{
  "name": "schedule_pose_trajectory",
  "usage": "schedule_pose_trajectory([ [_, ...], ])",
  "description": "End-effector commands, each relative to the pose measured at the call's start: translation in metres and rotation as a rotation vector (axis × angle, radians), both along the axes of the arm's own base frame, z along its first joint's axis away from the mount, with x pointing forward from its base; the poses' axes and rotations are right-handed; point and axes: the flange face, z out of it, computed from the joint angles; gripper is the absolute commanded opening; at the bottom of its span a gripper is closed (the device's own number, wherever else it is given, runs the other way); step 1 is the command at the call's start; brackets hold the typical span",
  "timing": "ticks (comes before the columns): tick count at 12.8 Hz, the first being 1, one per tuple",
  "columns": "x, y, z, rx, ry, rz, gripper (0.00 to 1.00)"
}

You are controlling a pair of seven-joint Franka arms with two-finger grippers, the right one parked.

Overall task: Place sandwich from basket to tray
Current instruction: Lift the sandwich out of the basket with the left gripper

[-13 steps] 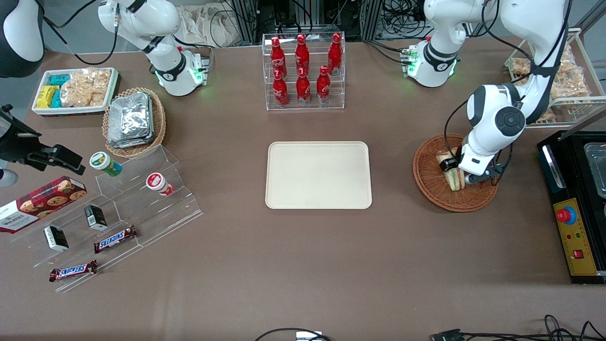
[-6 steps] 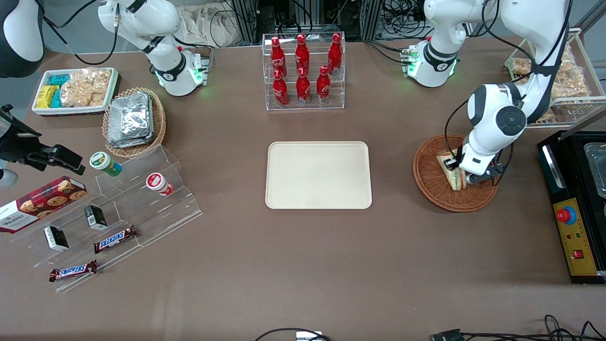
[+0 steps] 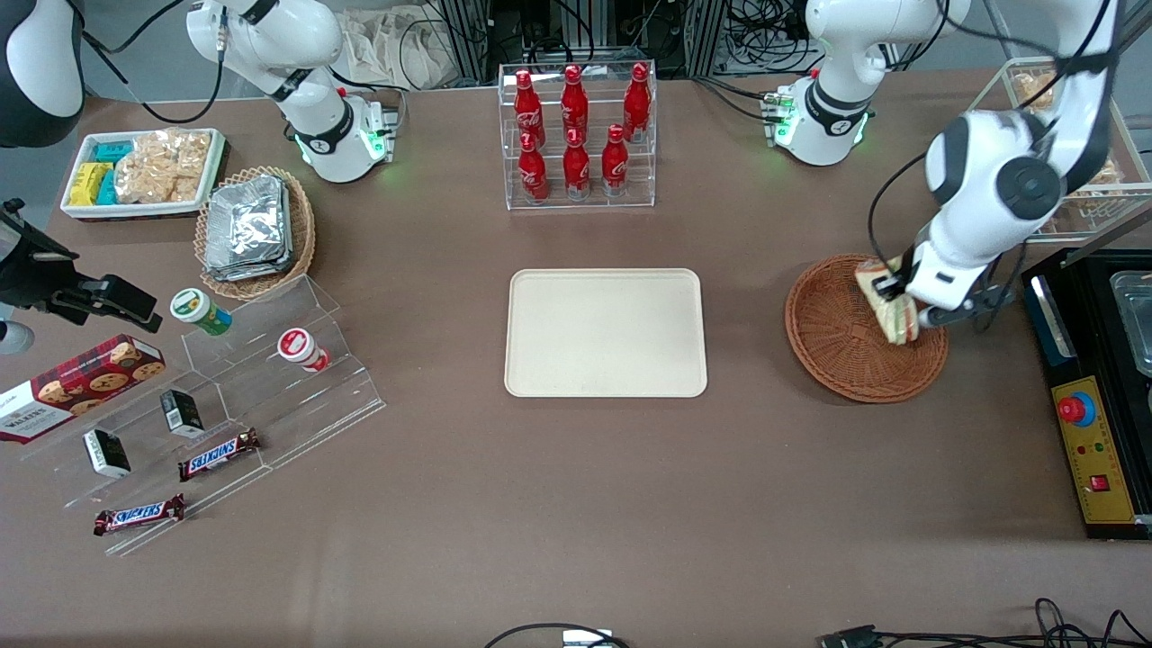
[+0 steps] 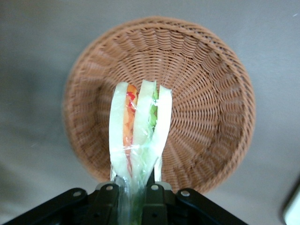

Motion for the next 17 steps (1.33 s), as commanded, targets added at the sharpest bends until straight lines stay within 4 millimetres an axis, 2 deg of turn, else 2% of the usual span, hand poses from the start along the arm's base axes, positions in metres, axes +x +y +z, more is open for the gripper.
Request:
schedule_pose_trajectory([
  [1,0.012,-0.001,0.103,0.02,0.05,-0.015,0.0],
  [3,0.022,-0.009,0.17,0.017,0.084,-0.014,0.0],
  [4,0.024,-0.015,0.188,0.015,0.086,-0.033,0.0],
  [6,0.024,-0.032,0.204,0.018,0.076,-0.073,0.0],
  [7,0.023,-0.048,0.205,0.025,0.072,-0.097,0.0],
  [8,0.021,-0.075,0.209,0.035,0.062,-0.138,0.0],
  [11,0.014,-0.194,0.213,0.067,0.103,-0.264,0.0],
  [13,0.015,-0.263,0.215,0.051,0.105,-0.254,0.0],
  [15,0.01,-0.331,0.205,0.012,0.114,-0.191,0.0],
  [16,0.012,-0.354,0.202,-0.017,0.122,-0.171,0.0],
  [17,0.014,-0.368,0.198,-0.041,0.138,-0.15,0.0],
])
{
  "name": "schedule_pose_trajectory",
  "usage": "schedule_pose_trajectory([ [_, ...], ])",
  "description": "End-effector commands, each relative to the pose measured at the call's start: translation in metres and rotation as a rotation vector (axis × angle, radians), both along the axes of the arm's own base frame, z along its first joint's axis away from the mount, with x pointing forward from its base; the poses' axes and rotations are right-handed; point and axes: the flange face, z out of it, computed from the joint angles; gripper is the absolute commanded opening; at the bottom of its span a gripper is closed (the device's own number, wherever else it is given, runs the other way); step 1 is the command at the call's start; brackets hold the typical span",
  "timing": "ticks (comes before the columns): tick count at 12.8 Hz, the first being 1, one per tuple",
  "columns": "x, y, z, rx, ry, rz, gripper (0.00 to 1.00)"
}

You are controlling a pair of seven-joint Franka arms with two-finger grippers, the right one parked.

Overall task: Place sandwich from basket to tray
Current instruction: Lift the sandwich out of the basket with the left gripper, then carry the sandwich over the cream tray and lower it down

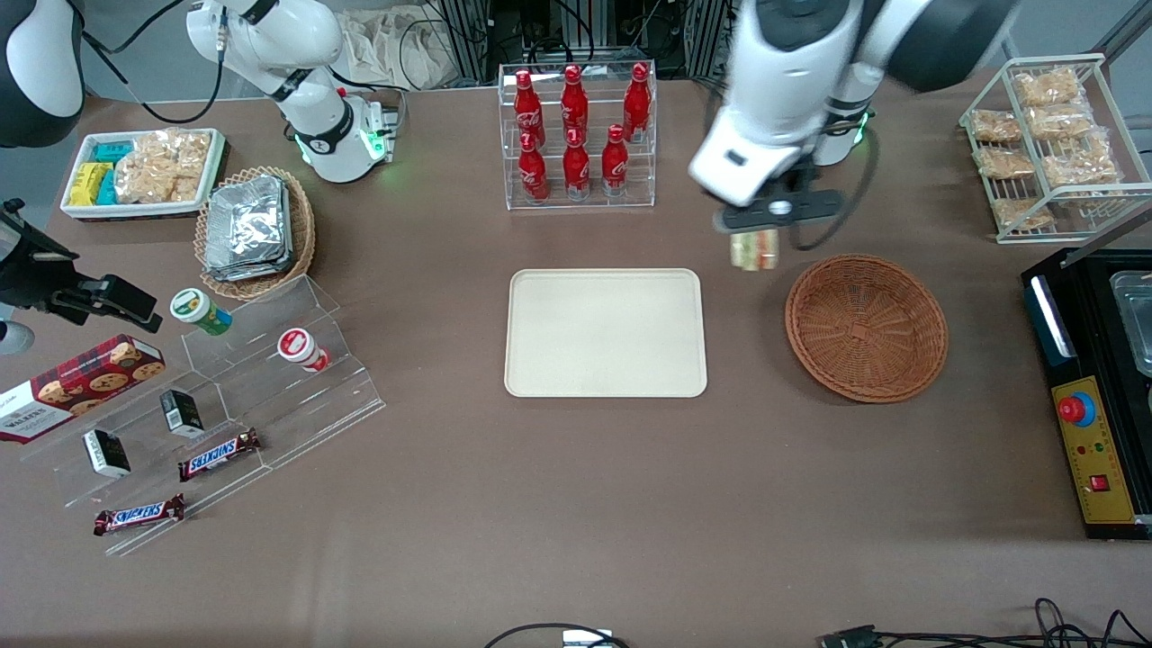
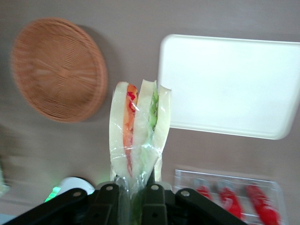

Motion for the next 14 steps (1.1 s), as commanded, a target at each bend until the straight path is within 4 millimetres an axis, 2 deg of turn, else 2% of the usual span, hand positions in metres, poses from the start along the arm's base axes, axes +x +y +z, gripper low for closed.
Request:
schedule_pose_trajectory([
  [1,0.019,-0.033,-0.006,-0.056,0.067,0.054,0.0],
  [3,0.019,-0.041,-0.022,-0.041,0.083,0.039,0.0],
  [5,0.022,-0.046,-0.057,-0.005,0.091,0.032,0.02],
  [9,0.007,-0.06,-0.183,0.031,0.068,-0.024,0.02],
  [11,0.0,-0.058,-0.242,0.053,0.02,-0.081,0.02],
  [12,0.002,-0.049,-0.271,0.052,0.006,-0.083,0.02],
  [14,0.007,-0.038,-0.306,0.02,-0.003,-0.065,0.02],
])
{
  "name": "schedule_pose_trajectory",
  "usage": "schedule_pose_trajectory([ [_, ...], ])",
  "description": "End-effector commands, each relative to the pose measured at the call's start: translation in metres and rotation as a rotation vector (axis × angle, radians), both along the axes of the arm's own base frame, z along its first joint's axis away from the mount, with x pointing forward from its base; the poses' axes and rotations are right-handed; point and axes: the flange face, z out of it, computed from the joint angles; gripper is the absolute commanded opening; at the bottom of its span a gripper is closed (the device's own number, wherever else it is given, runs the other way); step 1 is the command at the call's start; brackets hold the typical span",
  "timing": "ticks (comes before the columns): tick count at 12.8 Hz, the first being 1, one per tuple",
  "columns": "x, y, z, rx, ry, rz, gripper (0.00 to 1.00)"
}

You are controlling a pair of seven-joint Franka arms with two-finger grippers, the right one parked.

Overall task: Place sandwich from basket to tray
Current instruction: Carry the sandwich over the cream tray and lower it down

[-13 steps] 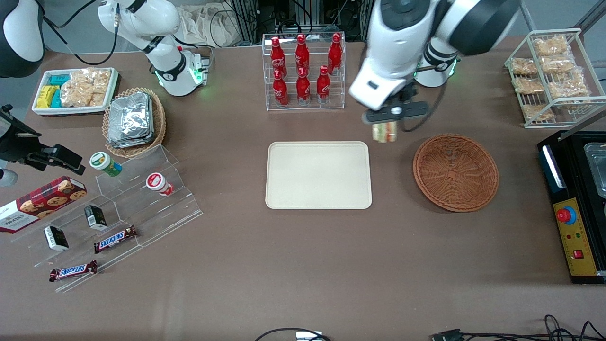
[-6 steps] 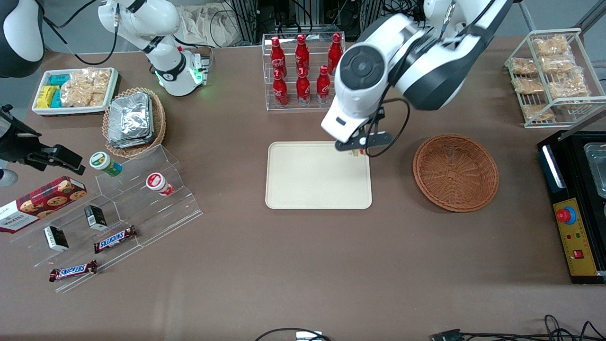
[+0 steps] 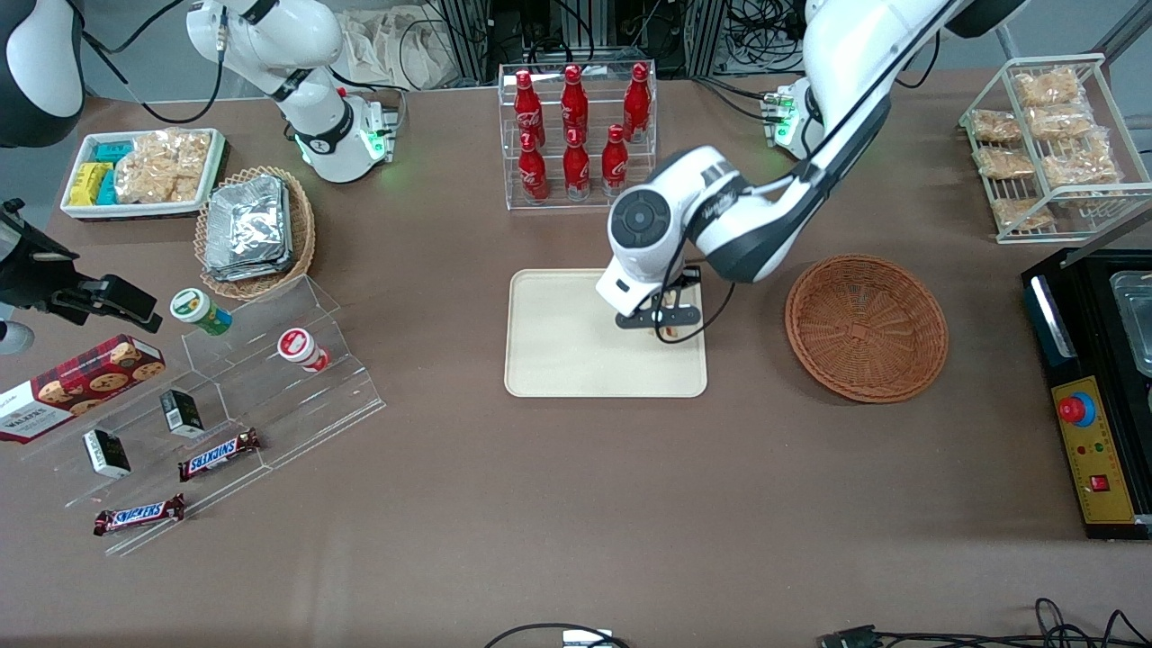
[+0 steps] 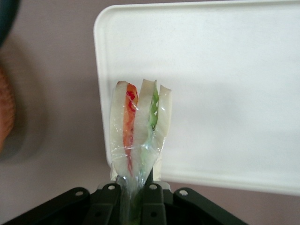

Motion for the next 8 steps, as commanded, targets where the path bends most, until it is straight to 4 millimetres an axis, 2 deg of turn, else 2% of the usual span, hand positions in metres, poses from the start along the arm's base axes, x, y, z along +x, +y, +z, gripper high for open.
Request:
schedule_pose_trajectory([
  [1,0.007,0.014,-0.029,-0.017,-0.023,0.022,0.02],
  [3,0.009,0.015,-0.04,-0.005,-0.032,0.001,0.02],
  [8,0.011,0.015,-0.049,-0.021,-0.031,0.003,0.03],
])
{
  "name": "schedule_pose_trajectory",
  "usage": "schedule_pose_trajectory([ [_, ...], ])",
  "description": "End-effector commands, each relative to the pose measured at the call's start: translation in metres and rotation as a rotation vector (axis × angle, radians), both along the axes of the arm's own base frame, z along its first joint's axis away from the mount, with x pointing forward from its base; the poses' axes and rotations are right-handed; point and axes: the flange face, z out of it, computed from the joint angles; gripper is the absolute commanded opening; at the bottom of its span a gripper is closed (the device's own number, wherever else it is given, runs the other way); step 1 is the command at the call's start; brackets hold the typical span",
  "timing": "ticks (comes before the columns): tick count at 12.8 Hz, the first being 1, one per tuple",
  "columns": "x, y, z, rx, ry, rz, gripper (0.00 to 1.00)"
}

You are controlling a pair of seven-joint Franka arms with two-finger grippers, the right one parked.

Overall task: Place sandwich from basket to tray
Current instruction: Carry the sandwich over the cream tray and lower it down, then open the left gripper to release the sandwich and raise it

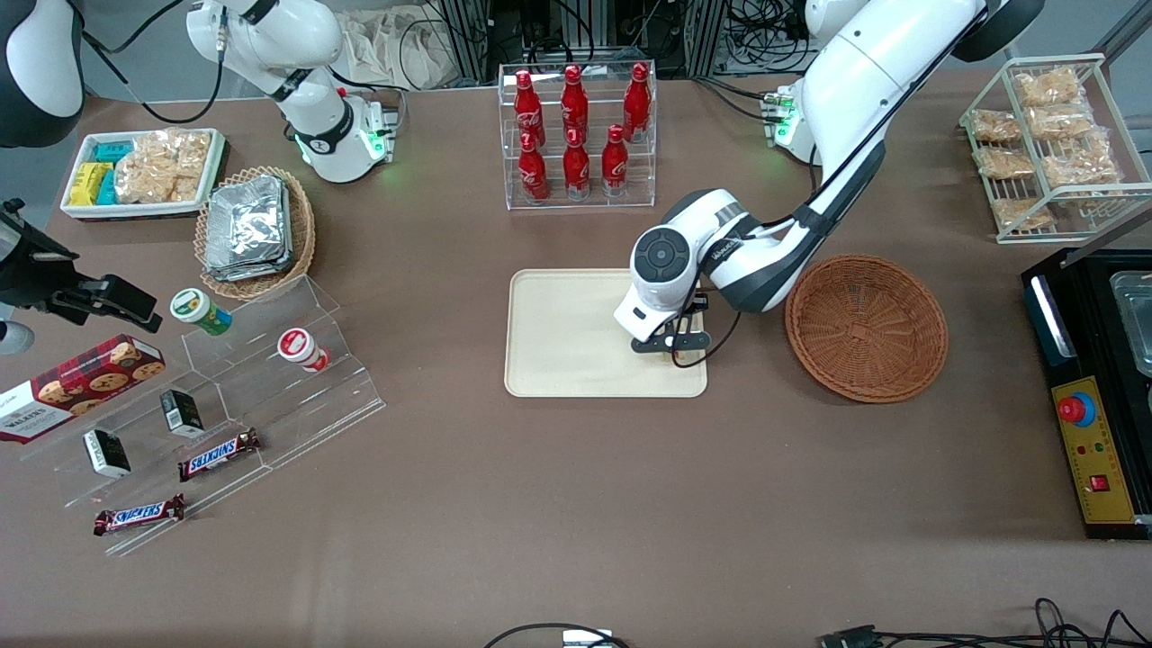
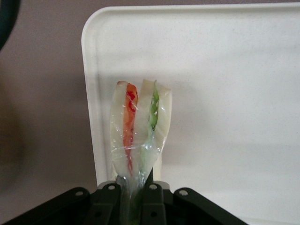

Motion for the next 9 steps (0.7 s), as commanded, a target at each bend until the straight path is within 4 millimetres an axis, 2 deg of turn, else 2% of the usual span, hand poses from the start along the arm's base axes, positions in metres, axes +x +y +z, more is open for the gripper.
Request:
schedule_pose_trajectory([
  [1,0.0012,-0.0015,-0.0028,-0.004,-0.018,-0.003,0.04],
  [2,0.0012,-0.0019,-0.0041,-0.007,-0.017,-0.001,0.09],
  [3,0.0018,-0.0012,-0.0041,-0.008,-0.016,-0.001,0.35],
  [4,0.0019,-0.0012,-0.0041,-0.007,-0.017,-0.002,0.94],
  [5,0.0018,-0.0012,-0.0041,-0.008,-0.016,-0.003,1.0],
  [9,0.0018,-0.0009,-0.0035,-0.005,-0.017,-0.004,1.0],
])
